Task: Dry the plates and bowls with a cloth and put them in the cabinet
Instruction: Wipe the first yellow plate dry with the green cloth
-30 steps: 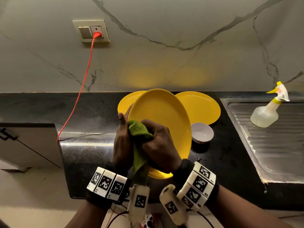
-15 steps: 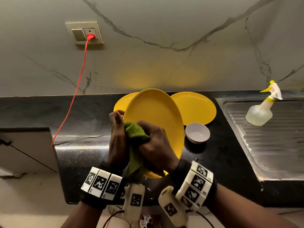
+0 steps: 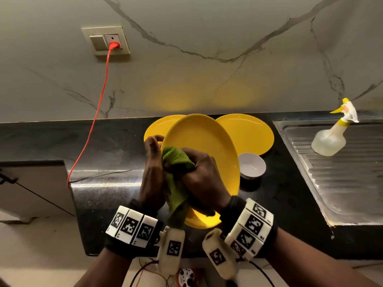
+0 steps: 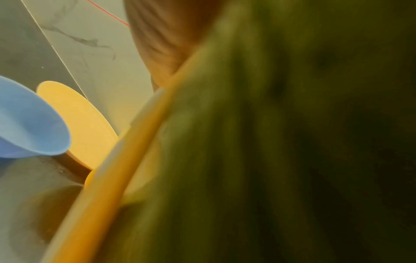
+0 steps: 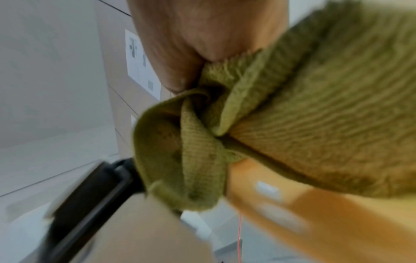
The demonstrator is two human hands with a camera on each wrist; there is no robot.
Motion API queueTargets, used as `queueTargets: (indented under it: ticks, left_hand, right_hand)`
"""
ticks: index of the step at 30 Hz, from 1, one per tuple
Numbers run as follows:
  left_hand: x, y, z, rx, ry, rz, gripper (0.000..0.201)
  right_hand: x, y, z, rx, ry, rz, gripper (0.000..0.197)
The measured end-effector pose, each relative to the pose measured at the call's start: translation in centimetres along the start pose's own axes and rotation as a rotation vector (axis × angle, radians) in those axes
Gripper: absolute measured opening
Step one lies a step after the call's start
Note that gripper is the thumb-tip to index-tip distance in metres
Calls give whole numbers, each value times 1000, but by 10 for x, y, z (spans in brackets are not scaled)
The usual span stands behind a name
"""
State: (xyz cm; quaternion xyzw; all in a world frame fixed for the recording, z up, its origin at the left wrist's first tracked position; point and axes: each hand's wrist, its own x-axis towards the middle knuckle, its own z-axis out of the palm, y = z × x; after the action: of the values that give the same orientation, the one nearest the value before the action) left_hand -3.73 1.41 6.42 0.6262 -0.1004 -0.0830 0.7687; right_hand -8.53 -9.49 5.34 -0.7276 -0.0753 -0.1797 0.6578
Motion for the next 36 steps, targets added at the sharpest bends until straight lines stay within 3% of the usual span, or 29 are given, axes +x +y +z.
queueTargets:
  ticks: [3, 9, 13, 17, 21, 25, 30, 36]
  left_hand:
    - [3, 0, -2, 44, 36, -25, 69]
    - [-2, -10, 4, -45, -97, -71, 71]
    - [-4, -11, 7, -102, -102, -149, 75]
    - [0, -11, 3, -78, 8, -89, 65]
    - [1, -13, 3, -49, -49, -73, 75]
    - [-1, -13, 8, -131, -161, -108, 78]
    - [-1, -12, 11, -122, -135, -80, 73]
    - [1, -4, 3, -48, -45, -108, 68]
  right_hand:
    - [-16, 3, 6, -11, -40, -27, 23]
    - [-2, 6, 0, 7, 42, -7, 25]
    - [17, 6, -9, -20, 118, 6, 20]
    - [2, 7, -5, -10, 5, -7, 23]
    - [-9, 10, 1, -3, -25, -1, 31]
    - [6, 9, -4, -41, 57, -2, 25]
    - [22, 10, -8, -88, 164, 27, 20]
    - [-11, 6, -2, -72, -33, -2, 28]
